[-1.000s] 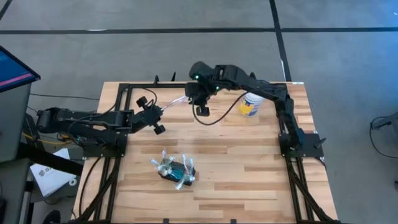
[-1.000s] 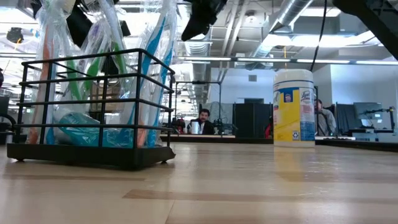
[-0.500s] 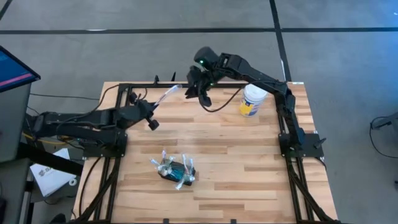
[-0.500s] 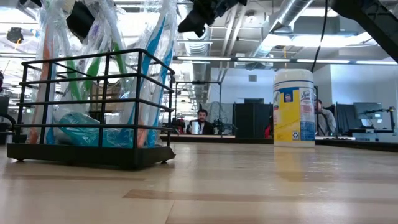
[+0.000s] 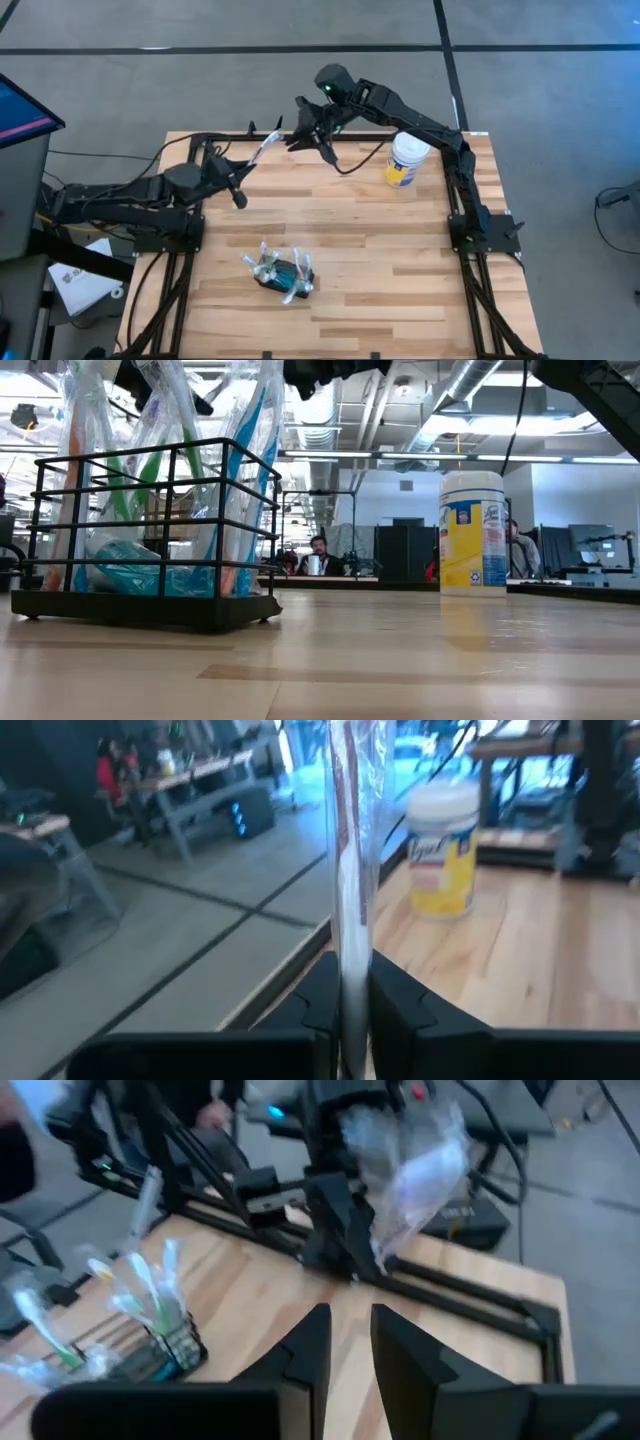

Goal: Pick & Place toothbrushing station
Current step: Put the purple toothbrush into the mesh organizer

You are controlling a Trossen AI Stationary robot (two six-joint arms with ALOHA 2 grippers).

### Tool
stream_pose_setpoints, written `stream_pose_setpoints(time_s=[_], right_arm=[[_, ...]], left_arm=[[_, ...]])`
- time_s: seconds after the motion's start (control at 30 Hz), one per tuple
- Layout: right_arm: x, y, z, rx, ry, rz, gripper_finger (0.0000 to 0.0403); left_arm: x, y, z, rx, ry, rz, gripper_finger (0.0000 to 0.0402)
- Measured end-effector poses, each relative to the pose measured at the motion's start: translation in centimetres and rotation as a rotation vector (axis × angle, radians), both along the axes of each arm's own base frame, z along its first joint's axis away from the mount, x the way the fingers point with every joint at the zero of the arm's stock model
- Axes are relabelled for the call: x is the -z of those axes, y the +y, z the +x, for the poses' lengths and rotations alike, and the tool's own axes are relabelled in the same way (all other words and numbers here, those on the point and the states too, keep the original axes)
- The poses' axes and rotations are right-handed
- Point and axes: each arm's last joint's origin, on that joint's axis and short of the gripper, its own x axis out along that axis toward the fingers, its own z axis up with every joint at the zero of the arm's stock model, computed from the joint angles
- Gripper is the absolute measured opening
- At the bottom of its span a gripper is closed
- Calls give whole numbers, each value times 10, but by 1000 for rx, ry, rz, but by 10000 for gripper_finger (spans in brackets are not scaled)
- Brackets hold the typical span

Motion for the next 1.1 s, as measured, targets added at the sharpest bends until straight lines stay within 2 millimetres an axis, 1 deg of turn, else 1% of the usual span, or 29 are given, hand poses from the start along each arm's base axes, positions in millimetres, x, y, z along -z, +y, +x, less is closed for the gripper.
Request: stream_pose_setpoints(time_s=[0.23, 0.4, 0.73, 0.9, 1.1], right_arm=[[-6, 3, 3, -95, -87, 0, 65], [-11, 3, 4, -156, -156, 3, 65], [-22, 6, 8, -232, -283, -18, 65], [-25, 14, 12, -252, -318, -34, 66], [-30, 21, 15, -271, -370, -59, 66]], left_arm=[[-14, -3, -1, 111, -106, 47, 18], [-18, -5, 1, 200, -146, 58, 18], [-25, -7, 2, 296, -211, 77, 18], [-28, -9, 3, 342, -247, 93, 18], [-28, -8, 6, 343, -251, 96, 19]])
